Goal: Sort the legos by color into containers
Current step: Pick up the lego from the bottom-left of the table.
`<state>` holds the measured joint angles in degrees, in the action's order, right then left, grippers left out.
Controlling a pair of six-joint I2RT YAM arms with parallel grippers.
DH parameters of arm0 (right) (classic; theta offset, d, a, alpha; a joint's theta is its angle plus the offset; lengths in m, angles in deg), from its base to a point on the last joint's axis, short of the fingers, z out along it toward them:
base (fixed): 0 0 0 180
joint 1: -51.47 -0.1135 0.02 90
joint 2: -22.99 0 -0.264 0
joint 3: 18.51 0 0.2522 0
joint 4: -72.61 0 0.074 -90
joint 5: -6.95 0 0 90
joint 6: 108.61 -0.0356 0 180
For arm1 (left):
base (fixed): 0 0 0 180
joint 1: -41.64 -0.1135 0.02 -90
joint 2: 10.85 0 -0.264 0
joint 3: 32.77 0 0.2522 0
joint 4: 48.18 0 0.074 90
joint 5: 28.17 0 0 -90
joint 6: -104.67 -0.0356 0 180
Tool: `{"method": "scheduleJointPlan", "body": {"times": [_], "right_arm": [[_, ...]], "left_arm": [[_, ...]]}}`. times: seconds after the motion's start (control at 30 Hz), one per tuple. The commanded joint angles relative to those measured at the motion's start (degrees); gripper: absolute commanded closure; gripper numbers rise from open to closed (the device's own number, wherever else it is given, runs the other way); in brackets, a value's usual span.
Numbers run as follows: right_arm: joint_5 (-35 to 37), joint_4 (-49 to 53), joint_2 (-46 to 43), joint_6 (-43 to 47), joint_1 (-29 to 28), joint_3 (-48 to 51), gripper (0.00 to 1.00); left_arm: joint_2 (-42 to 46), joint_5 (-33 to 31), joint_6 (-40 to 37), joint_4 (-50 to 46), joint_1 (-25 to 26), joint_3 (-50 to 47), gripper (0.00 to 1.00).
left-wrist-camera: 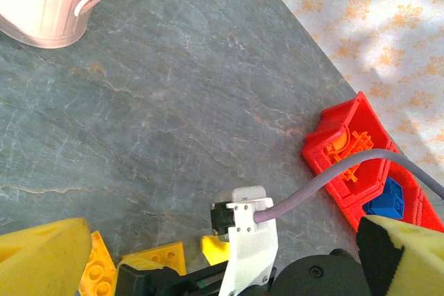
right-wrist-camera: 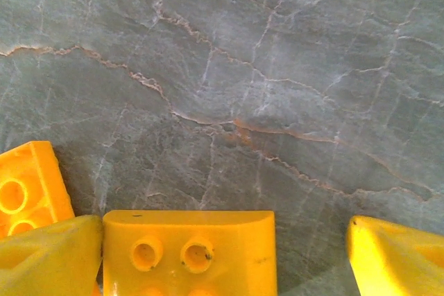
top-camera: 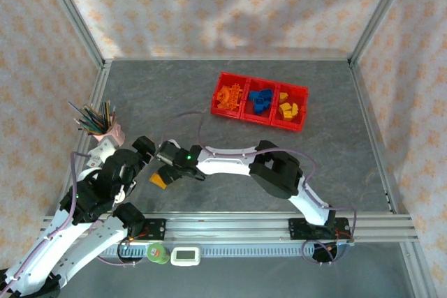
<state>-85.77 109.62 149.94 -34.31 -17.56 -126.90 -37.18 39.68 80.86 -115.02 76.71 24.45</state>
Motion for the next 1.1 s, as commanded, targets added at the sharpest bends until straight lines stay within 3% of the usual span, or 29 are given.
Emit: {"method": "scheduleJointPlan", "body": {"times": [0.0, 0.3, 0.63, 0.9, 1.07], "right_arm": [[4.05, 4.83, 1.27, -1.01, -0.57, -1.19, 0.13], [8.3, 7.19, -5.46, -5.37, -0.58, 5.95, 0.2], [7.2, 5.75, -2.22, -5.35, -0.57, 5.68, 0.22], [9.11, 6.55, -4.25, -4.06, -0.59, 5.11, 0.4], [10.38, 7.08, -7.36, -5.24, 0.13, 6.22, 0.42]], "left_arm": [[0.43, -2.15, 0.63, -1.85, -0.59, 1.35, 0.01], [-0.3, -0.59, 0.01, -0.05, -0.61, 0.88, 0.01], [-0.58, -0.26, -0.01, 0.58, -0.57, 0.64, 0.01], [-0.83, 0.48, -0.5, 1.39, -0.61, 0.89, 0.01], [-1.68, 1.64, -1.19, 2.94, -0.56, 0.91, 0.01]]}}
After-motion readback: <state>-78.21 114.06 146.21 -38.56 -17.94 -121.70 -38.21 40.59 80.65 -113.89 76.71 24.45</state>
